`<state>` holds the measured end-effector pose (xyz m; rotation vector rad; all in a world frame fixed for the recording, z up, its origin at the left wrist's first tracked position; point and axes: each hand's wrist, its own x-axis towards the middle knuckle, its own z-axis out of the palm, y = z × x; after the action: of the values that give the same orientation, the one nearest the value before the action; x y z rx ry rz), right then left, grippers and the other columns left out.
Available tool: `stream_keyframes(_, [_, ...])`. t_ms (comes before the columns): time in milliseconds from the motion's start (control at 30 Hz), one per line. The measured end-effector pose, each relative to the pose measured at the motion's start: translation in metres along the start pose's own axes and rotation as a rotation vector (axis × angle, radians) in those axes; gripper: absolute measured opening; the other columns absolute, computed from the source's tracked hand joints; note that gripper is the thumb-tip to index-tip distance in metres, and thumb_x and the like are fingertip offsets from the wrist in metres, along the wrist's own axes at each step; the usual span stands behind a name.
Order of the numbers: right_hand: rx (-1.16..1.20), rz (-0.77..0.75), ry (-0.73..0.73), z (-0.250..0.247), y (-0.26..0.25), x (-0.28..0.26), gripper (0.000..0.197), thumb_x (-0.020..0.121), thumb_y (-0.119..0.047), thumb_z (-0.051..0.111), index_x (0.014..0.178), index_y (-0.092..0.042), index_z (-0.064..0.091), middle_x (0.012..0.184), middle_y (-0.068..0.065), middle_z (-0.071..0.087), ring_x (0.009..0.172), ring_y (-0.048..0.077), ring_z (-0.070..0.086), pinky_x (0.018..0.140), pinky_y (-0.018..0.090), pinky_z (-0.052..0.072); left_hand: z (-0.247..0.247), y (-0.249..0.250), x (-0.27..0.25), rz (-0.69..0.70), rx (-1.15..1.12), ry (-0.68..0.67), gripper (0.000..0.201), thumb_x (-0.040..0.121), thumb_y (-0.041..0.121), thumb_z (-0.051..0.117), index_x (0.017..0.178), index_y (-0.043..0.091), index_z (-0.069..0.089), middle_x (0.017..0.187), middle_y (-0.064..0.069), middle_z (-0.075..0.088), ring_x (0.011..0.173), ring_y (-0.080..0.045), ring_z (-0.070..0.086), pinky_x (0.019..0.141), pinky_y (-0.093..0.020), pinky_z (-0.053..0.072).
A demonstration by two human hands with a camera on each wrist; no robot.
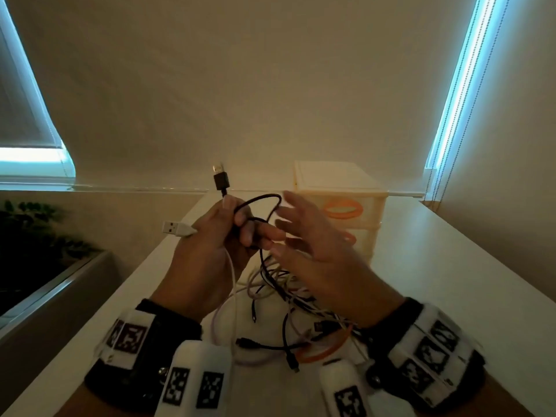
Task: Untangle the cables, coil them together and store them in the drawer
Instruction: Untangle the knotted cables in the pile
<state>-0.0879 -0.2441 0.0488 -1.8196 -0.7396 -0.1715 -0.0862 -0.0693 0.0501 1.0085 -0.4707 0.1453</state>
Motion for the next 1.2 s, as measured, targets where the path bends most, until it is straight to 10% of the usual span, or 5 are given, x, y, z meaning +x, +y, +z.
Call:
stream_keyframes(233, [0.095, 0.078, 0.010, 0.013, 0.016, 0.029, 0.032, 0.089, -0.022, 0.072, 0.113, -0.035, 0.054, 0.123, -0.011, 0.062, 0.123, 0.004, 0.058, 0.105, 0.047, 0.051, -0.016, 0.012, -0.001, 0.019, -0.137, -0.110, 0.041, 0.107, 0.036, 0.033, 0.075, 0.017, 0.050, 0.064, 0.000, 0.042, 0.070, -0.023, 0.057, 0.072, -0.032, 0.043])
stream_keyframes(500, [-0.304, 0.031, 0.132, -0.004, -0.004, 0.051, 0.055, 0.097, -0.027, 0.061, 0.149, -0.032, 0.045, 0.147, -0.003, 0.054, 0.129, 0.013, 0.054, 0.111, 0.039, 0.043, -0.014, 0.017, -0.003, -0.059, -0.528, -0.463, 0.037, 0.110, 0.027, 0.032, 0.085, 0.007, 0.049, 0.068, -0.010, 0.040, 0.076, -0.033, 0.058, 0.080, -0.039, 0.048])
stream_keyframes(733, [-0.427, -0.276, 0.332, -0.057, -0.034, 0.051, 0.050, 0.098, -0.006, 0.056, 0.140, -0.032, 0.055, 0.125, -0.004, 0.055, 0.110, -0.004, 0.054, 0.095, 0.002, 0.038, -0.026, 0.013, 0.003, -0.034, -0.326, -0.167, 0.048, 0.111, 0.034, 0.026, 0.075, 0.016, 0.053, 0.062, 0.001, 0.044, 0.065, -0.019, 0.055, 0.071, -0.028, 0.050])
stream_keyframes(1000, [-0.330, -0.147, 0.208, -0.070, -0.026, 0.037, 0.028, 0.096, 0.002, 0.052, 0.110, -0.019, 0.063, 0.080, 0.000, 0.073, 0.050, 0.010, 0.049, 0.051, 0.021, 0.043, -0.010, -0.008, 0.002, 0.004, 0.223, 0.054, 0.042, 0.110, 0.028, 0.030, 0.077, 0.010, 0.048, 0.061, -0.007, 0.035, 0.061, -0.026, 0.057, 0.057, -0.028, 0.042])
stream_keyframes(1200, [-0.285, 0.059, 0.209, -0.058, -0.011, 0.004, 0.047, 0.098, -0.030, 0.061, 0.141, -0.040, 0.044, 0.048, -0.006, 0.042, 0.047, 0.004, 0.041, 0.054, 0.013, 0.043, -0.010, -0.016, 0.000, -0.004, 0.581, 0.131, 0.041, 0.111, 0.024, 0.031, 0.088, 0.003, 0.057, 0.066, -0.012, 0.061, 0.073, -0.029, 0.068, 0.066, -0.035, 0.050])
